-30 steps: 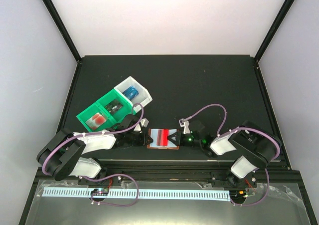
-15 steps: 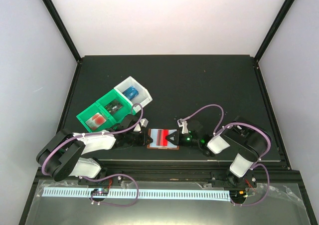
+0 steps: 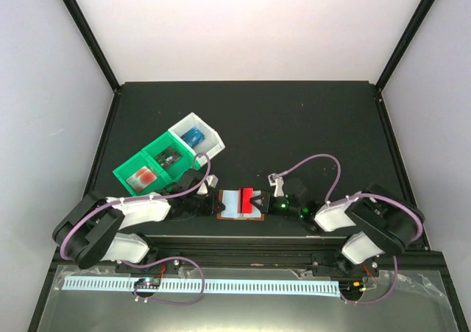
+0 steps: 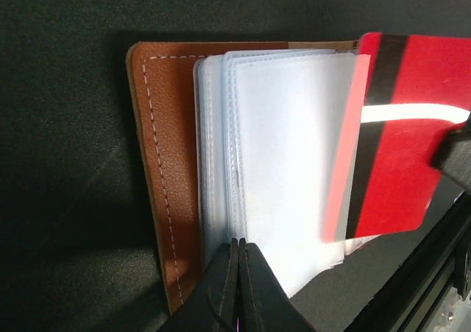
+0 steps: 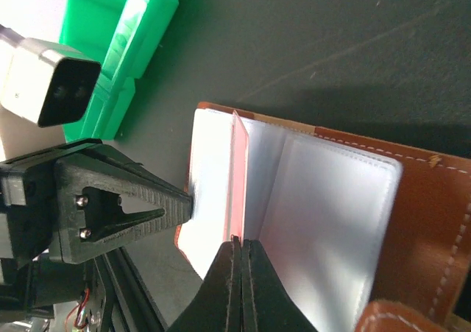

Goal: Take the credit cards out of the card holder

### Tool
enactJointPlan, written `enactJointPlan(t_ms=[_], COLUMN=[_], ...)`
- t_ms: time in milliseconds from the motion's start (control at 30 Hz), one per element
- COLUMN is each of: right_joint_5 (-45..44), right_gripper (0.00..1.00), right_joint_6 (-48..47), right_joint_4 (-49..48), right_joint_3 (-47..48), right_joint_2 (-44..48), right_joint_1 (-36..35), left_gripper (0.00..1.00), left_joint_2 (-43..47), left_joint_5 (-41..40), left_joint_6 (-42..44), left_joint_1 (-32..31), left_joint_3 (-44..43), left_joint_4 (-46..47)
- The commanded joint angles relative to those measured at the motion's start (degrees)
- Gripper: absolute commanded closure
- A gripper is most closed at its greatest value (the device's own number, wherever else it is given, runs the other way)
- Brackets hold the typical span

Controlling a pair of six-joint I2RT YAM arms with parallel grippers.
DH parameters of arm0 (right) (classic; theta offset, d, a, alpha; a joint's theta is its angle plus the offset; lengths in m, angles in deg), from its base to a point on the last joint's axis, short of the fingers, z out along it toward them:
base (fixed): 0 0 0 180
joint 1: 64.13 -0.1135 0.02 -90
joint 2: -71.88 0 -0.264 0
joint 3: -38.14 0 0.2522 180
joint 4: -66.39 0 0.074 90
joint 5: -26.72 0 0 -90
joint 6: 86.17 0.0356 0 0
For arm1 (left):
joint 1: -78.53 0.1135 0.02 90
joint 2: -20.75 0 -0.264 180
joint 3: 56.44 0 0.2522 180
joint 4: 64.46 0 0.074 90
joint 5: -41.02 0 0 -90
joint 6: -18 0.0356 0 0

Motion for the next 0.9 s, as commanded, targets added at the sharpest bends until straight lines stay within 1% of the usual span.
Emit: enactJointPlan(t_ms=[0, 167, 233, 367, 433, 467, 633, 700, 867], right_joint_5=[-5.85, -10.30, -12.30, -15.08, -15.63, -15.66, -15.46, -15.33, -17.95], right_gripper=[0.99, 0.99, 0.99, 0.99, 0.99, 0.99, 0.99, 0.99, 0.99], right_joint_6=[-3.18, -7.39, -9.62, -14.07, -16.66, -18.29, -30.28, -34.51, -45.21], right_joint_4=[7.83, 20.05, 24.27, 30.26, 31.86, 32.06, 30.46, 27.99, 26.26], right_joint_3=[-1.29, 1.48, 2.64, 4.68, 5.48, 5.86, 6.99, 6.74, 8.73], right_joint_2=[6.10, 15.85, 19.41, 25.18, 27.96, 29.73, 34.44, 35.37, 34.64], right_joint_1=[0.37, 0.36, 0.41, 0.41, 0.31, 0.25, -0.23, -1.10, -5.41], left_gripper=[0.98, 0.98, 0.94, 0.79, 0.67, 0.58, 0.33, 0.26, 0.12], left_joint_2=[0.81, 3.73, 6.38, 12.13, 15.41, 17.17, 26.07, 29.03, 34.98], left_joint_5=[-2.37, -2.96, -2.98, -3.44, -3.57, -3.69, -4.94, -4.92, -3.86], left_joint_6=[-0.45, -0.64, -0.73, -1.66, -2.35, -2.76, -5.35, -6.39, -9.36], left_joint_1=[-0.23, -0.24, -0.31, -0.25, -0.24, -0.25, -0.08, -0.08, 0.00], left_joint_3=[0.12, -1.08, -2.32, -4.84, -6.26, -7.11, -8.70, -9.15, -9.81], left_joint_4=[-3.84, -6.67, -8.47, -12.40, -14.89, -15.89, -18.95, -19.74, -20.04])
